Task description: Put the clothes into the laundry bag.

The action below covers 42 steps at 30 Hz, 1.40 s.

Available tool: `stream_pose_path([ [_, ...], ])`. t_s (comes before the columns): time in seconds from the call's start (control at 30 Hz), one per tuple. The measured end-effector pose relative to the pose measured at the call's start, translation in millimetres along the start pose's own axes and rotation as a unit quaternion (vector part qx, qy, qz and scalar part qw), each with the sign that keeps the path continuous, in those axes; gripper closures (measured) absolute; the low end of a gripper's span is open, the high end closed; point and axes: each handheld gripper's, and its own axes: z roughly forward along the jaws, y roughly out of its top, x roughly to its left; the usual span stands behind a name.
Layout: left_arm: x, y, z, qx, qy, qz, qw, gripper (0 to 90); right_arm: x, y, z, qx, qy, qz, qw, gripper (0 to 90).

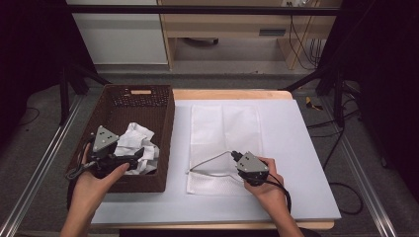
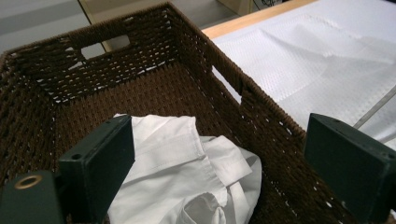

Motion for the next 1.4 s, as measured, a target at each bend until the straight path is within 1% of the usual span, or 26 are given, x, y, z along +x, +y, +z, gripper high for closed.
stream_pose_path([
  [0.23, 1.0, -5.6, 9.6, 0.016, -0.003, 0.001, 0.9999, 7.8, -0.8, -0.2, -0.4, -0.001, 0.002, 0.0, 1.0, 88.2],
  [0.3, 2.9, -5.8, 14.7, 0.024, 0.0, 0.006, 0.9997, 7.6, -0.3, -0.4, -0.7, -0.001, 0.003, 0.001, 1.0, 88.2],
  [0.33, 2.9, -5.8, 14.7, 0.024, 0.0, 0.006, 0.9997, 7.5, -0.3, -0.4, -0.7, -0.001, 0.003, 0.001, 1.0, 88.2],
  [0.5, 5.1, 2.8, 27.9, 0.039, -0.008, 0.013, 0.9991, 6.9, 0.7, -1.8, -1.0, 0.001, 0.006, -0.001, 1.0, 88.2],
  [0.6, 6.8, 13.3, 36.0, 0.059, -0.008, 0.034, 0.9977, 5.5, 0.2, -2.3, -1.3, 0.002, 0.007, 0.001, 1.0, 88.2],
  [0.63, 8.1, 17.3, 38.1, 0.067, -0.007, 0.041, 0.9969, 5.6, 0.1, -2.3, -1.5, 0.001, 0.006, 0.002, 1.0, 88.1],
  [0.7, 12.2, 24.9, 42.5, 0.087, -0.003, 0.058, 0.9945, 5.5, 0.5, -2.2, -1.7, 0.002, 0.006, 0.002, 1.0, 88.1],
  [0.77, 18.0, 30.8, 48.2, 0.107, 0.0, 0.065, 0.9921, 5.4, 0.8, -2.0, -1.8, 0.001, 0.006, 0.001, 1.0, 88.1],
  [0.9, 32.7, 36.7, 60.3, 0.142, 0.001, 0.064, 0.9877, 5.5, 1.2, -2.1, -2.1, 0.002, 0.007, 0.002, 1.0, 88.0],
  [0.93, 35.1, 36.8, 62.3, 0.147, 0.002, 0.063, 0.9872, 5.3, 1.0, -2.4, -1.9, 0.002, 0.008, 0.003, 1.0, 87.9],
  [0.97, 38.3, 36.8, 64.3, 0.154, 0.001, 0.066, 0.9859, 5.3, 1.0, -2.4, -1.9, 0.002, 0.008, 0.003, 1.0, 87.9],
  [1.0, 43.0, 35.8, 68.5, 0.165, 0.0, 0.068, 0.984, 5.0, 0.7, -2.4, -1.6, 0.001, 0.009, 0.003, 1.0, 87.8],
  [1.03, 43.0, 35.8, 68.5, 0.165, 0.0, 0.068, 0.984, 5.0, 0.7, -2.4, -1.6, 0.001, 0.009, 0.003, 1.0, 87.8],
  [1.2, 49.5, 30.1, 79.7, 0.191, -0.017, 0.073, 0.9788, 4.9, 0.3, -2.2, -0.6, 0.002, 0.012, 0.004, 0.9999, 87.8],
  [1.23, 50.2, 29.2, 81.9, 0.197, -0.021, 0.075, 0.9773, 4.9, 0.4, -2.2, -0.3, 0.002, 0.012, 0.004, 0.9999, 87.8],
  [1.27, 50.7, 27.8, 84.6, 0.199, -0.028, 0.07, 0.9771, 5.0, 0.5, -2.2, -0.2, 0.003, 0.012, 0.004, 0.9999, 87.8],
  [1.33, 51.8, 26.1, 89.2, 0.209, -0.045, 0.055, 0.9754, 4.8, 0.9, -2.0, -0.1, 0.003, 0.014, 0.004, 0.9999, 87.7],
  [1.4, 51.5, 24.7, 93.1, 0.218, -0.044, 0.059, 0.9732, 5.0, 0.9, -1.9, -0.2, 0.002, 0.014, 0.004, 0.9999, 87.6],
])
